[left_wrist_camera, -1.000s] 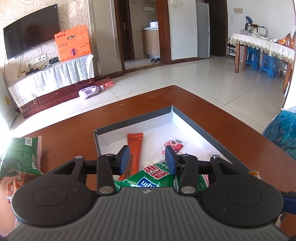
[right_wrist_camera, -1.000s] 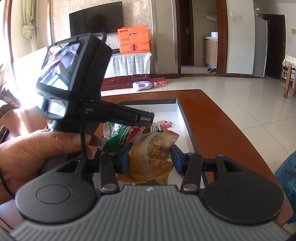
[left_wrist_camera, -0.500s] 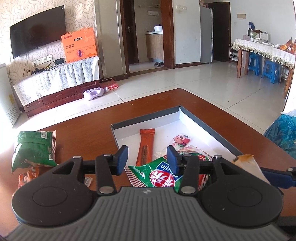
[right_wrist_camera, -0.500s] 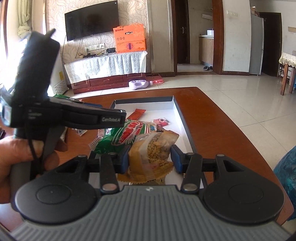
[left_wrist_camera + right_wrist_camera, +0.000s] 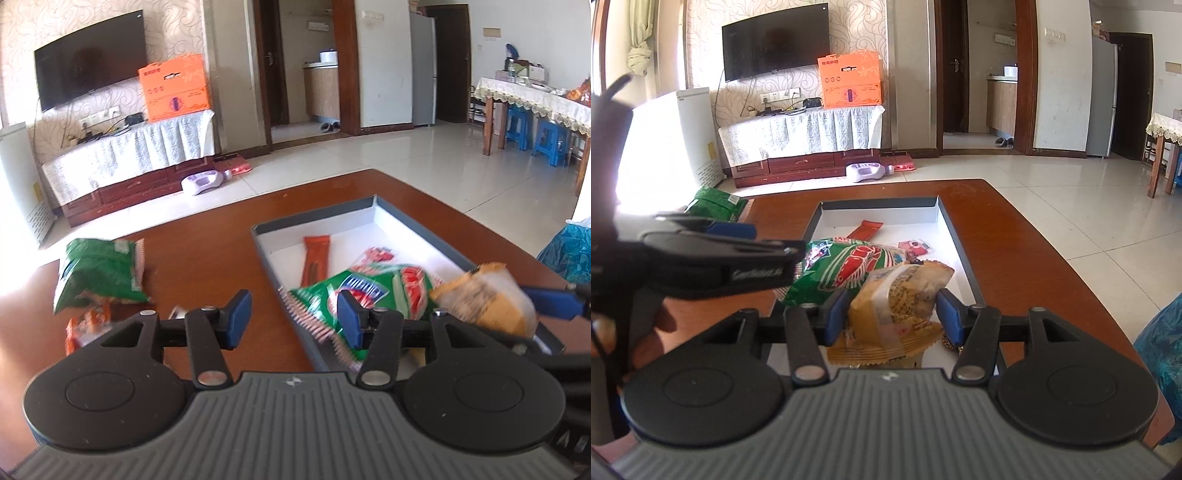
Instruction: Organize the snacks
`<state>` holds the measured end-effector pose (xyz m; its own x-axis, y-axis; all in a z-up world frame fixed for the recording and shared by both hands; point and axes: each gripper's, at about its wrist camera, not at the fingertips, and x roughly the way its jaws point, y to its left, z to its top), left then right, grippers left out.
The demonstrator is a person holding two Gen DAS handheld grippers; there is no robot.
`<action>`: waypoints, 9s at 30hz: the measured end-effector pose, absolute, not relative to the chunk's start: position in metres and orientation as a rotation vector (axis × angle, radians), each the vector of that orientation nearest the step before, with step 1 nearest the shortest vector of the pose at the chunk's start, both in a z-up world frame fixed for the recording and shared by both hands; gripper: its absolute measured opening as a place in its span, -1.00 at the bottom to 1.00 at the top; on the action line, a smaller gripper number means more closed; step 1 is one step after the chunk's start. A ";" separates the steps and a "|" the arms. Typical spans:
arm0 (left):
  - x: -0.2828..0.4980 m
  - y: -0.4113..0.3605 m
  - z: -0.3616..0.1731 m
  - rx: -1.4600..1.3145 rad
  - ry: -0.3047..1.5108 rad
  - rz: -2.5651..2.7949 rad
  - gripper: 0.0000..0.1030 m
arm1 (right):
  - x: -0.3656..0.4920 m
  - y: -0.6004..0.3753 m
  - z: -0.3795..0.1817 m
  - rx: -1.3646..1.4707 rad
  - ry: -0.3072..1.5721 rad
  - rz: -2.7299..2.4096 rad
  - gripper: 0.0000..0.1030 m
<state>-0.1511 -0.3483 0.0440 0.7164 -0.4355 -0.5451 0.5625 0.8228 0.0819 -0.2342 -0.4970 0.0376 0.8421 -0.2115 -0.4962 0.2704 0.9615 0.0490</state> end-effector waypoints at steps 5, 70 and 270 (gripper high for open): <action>-0.161 -0.318 0.042 0.234 0.544 -0.525 0.11 | -0.237 -0.492 0.041 0.099 0.479 -0.248 0.09; -0.121 -0.148 -0.002 0.045 0.700 -0.291 0.26 | -0.185 -0.379 0.016 0.002 0.523 0.026 0.01; -0.201 -0.226 0.037 0.180 0.570 -0.309 0.20 | -0.263 -0.394 0.071 0.140 0.477 0.122 -0.65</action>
